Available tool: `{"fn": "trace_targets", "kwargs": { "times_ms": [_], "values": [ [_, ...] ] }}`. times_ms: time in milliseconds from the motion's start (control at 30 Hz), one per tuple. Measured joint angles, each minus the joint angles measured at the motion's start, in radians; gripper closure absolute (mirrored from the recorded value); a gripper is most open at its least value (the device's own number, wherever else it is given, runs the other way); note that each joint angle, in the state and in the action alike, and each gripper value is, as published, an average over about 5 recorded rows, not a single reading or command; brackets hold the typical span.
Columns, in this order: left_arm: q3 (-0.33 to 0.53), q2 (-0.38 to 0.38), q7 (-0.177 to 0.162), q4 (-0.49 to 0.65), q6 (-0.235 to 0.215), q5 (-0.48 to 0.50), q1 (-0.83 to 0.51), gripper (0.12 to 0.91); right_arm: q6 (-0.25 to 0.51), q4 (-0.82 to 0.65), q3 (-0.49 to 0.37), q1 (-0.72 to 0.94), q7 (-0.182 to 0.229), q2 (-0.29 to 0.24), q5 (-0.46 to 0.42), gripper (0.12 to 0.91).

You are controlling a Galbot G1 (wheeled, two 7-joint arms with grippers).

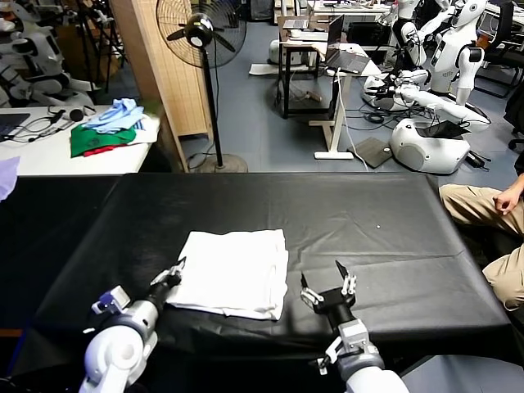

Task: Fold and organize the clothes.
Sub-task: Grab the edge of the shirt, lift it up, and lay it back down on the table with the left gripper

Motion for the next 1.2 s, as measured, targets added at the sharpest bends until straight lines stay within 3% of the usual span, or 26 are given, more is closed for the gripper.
{"fn": "trace_targets", "kwargs": {
  "times_ms": [333,500,933,1067,1200],
  "values": [
    [0.016,0.080,-0.006,-0.031,-0.063,0.527,0.026,0.898,-0.024,0.001,0.019,-0.003,0.006,0.009,-0.007,0.227],
    [-0.021,0.168,0.002,-0.016,-0.116,0.710,0.038,0.898,-0.024,-0.007,0.022,0.003,0.008,0.013,-0.006,0.227],
    [-0.206,0.474,0.008,0.002,-0.160,0.947,0.069,0.898,-0.027,-0.017,0.020,0.026,0.009,0.017,-0.004,0.227],
    [-0.211,0.492,0.009,-0.059,-0.131,0.927,0.084,0.898,-0.027,-0.018,0.017,0.027,0.008,0.021,-0.004,0.227],
    [-0.148,0.453,0.021,-0.136,-0.108,0.835,0.079,0.898,-0.027,-0.015,0.022,0.019,0.007,0.020,-0.004,0.227]
  ]
}}
